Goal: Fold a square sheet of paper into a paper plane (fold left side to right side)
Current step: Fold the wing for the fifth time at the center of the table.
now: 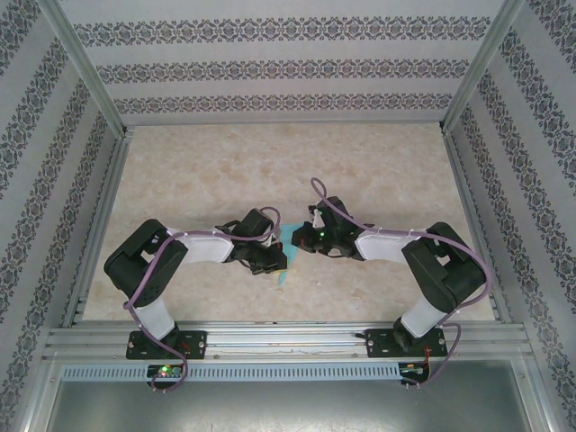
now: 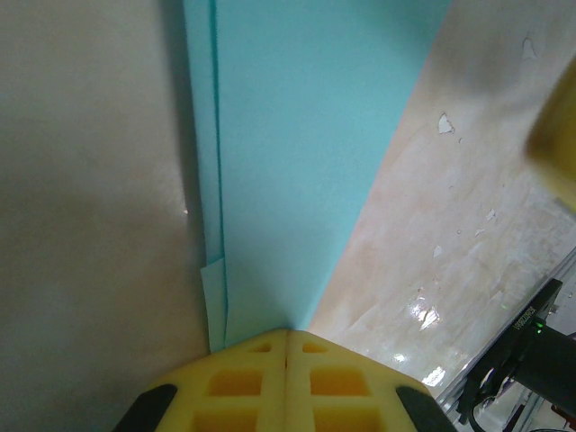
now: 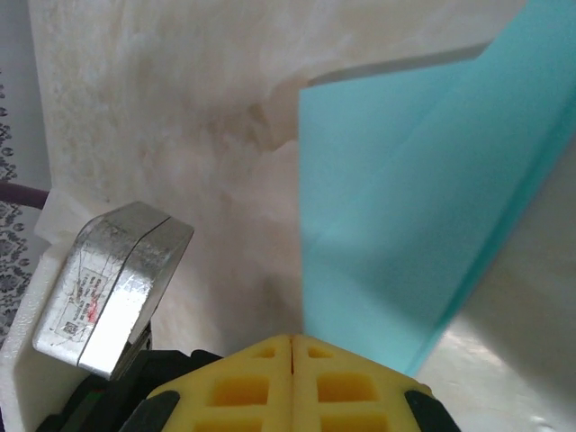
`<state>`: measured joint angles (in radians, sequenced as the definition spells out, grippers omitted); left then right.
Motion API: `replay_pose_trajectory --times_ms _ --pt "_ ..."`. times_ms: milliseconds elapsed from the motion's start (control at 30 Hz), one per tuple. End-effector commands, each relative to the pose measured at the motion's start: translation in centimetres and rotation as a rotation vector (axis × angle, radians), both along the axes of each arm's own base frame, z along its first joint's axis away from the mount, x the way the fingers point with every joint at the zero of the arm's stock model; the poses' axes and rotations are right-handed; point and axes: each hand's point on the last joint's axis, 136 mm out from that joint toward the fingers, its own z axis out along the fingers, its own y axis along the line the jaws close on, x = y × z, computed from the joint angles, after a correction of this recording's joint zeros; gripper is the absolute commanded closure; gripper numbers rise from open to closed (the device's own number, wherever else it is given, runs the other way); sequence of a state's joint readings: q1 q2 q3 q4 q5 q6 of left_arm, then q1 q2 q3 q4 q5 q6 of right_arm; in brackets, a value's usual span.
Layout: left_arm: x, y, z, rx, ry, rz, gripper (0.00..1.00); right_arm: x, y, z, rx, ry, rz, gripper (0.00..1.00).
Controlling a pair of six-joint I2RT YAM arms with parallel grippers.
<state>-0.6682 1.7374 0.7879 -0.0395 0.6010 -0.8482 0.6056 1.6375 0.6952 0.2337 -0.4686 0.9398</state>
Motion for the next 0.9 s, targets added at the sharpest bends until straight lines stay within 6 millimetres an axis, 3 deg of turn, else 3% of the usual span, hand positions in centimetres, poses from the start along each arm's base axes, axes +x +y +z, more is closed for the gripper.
replay_pose_trajectory --times_ms 0,400,633,767,867 --pt "-4.4 5.1 -5.7 0.276 0.154 0.014 1.00 0.0 0.6 -1.0 0.017 0.046 -0.057 1.00" --pt "-4.5 5.1 -5.7 0.282 0.155 0.010 1.00 -2.2 0.6 -3.9 -0.021 0.145 -0.066 1.00" --pt "-4.5 5.1 -5.6 0.280 0.150 0.012 1.00 -3.1 -0.4 -6.2 -0.093 0.172 -0.060 1.00" --pt "-4.0 4.5 -4.6 0.246 0.121 0.001 1.00 -3.9 -1.4 -8.1 -0.152 0.198 -0.053 1.00" --pt "-3.0 3.2 -2.4 0.180 0.079 0.000 0.96 -4.7 -2.1 -9.3 -0.184 0.214 -0.043 1.00"
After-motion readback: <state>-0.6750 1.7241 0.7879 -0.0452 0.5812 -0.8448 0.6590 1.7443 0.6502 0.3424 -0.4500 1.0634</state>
